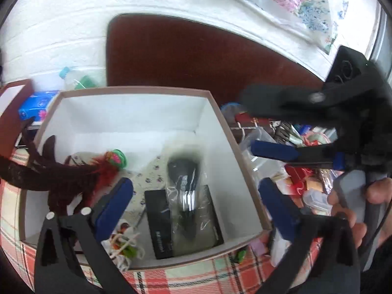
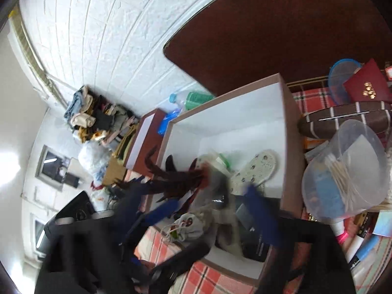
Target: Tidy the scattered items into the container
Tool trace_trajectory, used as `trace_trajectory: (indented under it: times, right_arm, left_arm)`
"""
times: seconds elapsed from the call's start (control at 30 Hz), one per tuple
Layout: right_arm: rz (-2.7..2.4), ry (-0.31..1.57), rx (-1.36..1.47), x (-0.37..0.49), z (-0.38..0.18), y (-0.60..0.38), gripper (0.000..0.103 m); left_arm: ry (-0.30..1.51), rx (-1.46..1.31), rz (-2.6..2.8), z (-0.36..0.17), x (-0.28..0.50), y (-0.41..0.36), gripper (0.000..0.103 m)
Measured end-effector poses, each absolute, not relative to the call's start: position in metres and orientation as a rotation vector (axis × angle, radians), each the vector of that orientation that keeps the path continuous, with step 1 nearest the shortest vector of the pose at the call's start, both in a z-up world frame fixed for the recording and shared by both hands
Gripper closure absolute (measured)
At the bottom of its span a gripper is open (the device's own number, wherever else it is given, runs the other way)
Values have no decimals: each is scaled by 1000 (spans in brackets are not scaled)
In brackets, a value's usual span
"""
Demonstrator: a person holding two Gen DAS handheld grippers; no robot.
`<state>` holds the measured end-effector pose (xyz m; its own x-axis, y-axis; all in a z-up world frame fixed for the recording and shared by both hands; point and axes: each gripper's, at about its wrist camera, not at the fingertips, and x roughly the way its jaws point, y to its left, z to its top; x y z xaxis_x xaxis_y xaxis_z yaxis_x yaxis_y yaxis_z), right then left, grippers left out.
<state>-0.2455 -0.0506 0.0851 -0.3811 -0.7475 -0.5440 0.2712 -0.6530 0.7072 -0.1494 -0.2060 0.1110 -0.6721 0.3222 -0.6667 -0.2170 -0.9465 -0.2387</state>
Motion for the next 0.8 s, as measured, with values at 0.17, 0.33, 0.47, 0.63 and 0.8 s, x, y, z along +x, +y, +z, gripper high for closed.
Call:
trace_trajectory:
  times: [0.17, 0.33, 0.47, 0.63, 0.8]
  right_arm:
    - [-2070, -681, 1165, -234, 93, -43, 0]
    - [-2075, -660, 1161, -213, 97, -37, 0]
    - [-2072, -634, 1160, -198, 101, -34, 0]
    - [-2137, -497, 1130, -177, 115, -37, 0]
    - [-2248, -286, 1102, -163, 123, -51, 0]
  left_arm:
    - [-219, -1115, 2635, 108, -139, -209, 1]
    - [-219, -1113, 2636, 115, -120, -200, 1]
    - [-195, -1121, 2658, 121, -105, -192, 1]
    - [-127, -1143, 2747, 129, -89, -188, 1]
    - [35, -1188, 2855, 129, -77, -183, 1]
